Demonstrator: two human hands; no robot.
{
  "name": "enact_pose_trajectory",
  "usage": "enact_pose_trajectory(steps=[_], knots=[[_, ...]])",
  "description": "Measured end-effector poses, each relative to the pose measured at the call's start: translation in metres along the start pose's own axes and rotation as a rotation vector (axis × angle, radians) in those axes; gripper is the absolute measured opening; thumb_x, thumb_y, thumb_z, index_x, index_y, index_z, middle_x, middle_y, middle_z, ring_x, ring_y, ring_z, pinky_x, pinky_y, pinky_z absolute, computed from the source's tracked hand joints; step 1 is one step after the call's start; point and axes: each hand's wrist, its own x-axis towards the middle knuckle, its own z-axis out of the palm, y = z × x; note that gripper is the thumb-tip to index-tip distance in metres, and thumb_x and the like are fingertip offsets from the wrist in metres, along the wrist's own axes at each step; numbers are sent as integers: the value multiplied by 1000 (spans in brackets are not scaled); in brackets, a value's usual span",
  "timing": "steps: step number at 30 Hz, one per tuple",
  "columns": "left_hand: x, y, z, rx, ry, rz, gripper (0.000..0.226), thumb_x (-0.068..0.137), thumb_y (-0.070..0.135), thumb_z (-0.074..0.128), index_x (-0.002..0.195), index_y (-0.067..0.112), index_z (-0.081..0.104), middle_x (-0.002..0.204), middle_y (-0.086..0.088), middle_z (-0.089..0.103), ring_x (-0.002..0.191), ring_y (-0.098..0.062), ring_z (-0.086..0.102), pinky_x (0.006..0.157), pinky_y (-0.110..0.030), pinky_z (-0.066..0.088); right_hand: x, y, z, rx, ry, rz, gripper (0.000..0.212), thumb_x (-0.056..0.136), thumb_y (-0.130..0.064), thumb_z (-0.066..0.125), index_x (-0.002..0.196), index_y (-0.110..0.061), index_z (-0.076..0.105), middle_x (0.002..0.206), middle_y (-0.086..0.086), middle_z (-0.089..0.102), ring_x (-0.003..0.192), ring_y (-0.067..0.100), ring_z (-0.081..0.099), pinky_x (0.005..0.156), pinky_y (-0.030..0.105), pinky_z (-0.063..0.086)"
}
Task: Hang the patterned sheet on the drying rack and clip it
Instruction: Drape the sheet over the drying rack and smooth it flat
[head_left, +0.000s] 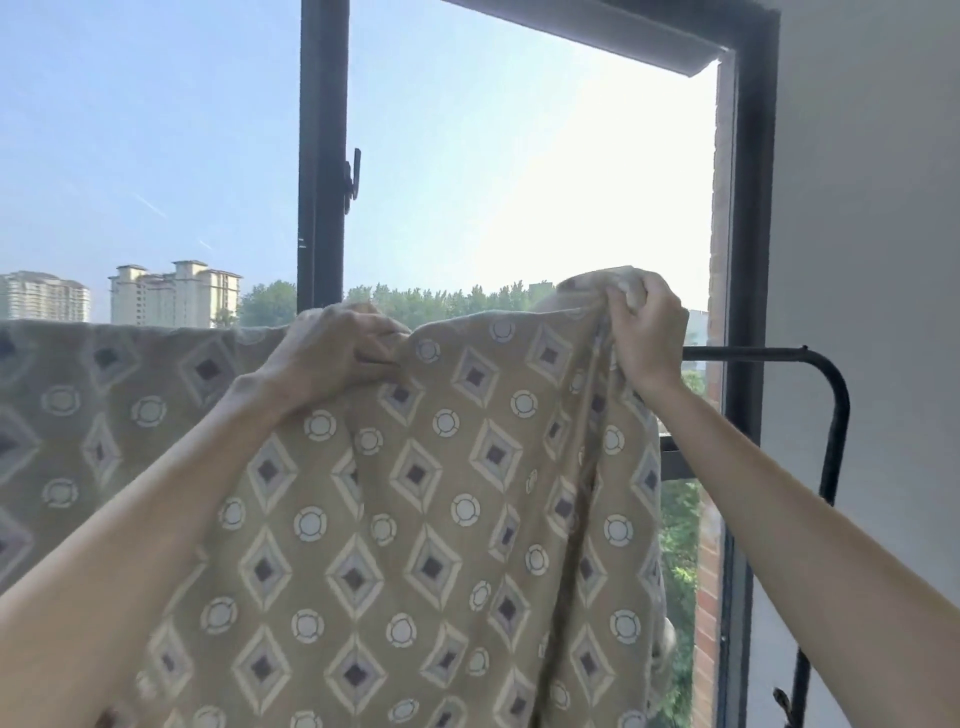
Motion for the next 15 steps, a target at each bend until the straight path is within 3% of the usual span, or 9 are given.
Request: enact_pose_trajectory(steps=[2,4,7,10,13,15], knots=[[-3,2,2,-96,84,31,45,70,54,61,105,27,70,91,20,65,79,6,61,81,-30,53,6,-3,5,11,14,5,24,96,-20,53,107,-2,62,92,-4,59,80,7,53,64,-3,36],[-2,3,1,-128,101,38,36,77,49,58,103,27,71,88,18,68,74,7,62,76,-24,54,9,-3,8,14,25,9,24,96,-20,53,109,-1,61,94,-3,59,82,8,53,63,-4,37],[5,3,-6,-63,131,50,32,84,46,56,101,25,72,85,11,72,67,-2,64,69,-24,52,13,1,10,24,37,0,25,96,-19,53,111,-1,60,96,0,61,83,8,53,64,-3,37],[20,2,-13,-30,238,18,40,85,53,45,87,23,72,63,3,67,53,-13,58,54,-25,43,23,2,8,43,64,2,26,95,-22,56,110,-1,59,97,4,63,77,4,52,62,-2,37],[44,-3,-20,-2,327,-39,41,91,49,46,78,17,67,57,0,61,54,-19,58,53,-26,41,40,-5,5,112,112,-13,28,93,-24,60,108,-2,52,83,-13,54,70,-10,52,58,2,37],[64,-5,-26,39,362,-82,40,94,47,45,73,17,61,58,1,61,60,-24,58,54,-29,39,55,-13,5,138,154,-43,30,92,-26,60,109,-5,47,78,-18,49,65,-10,52,55,8,39]])
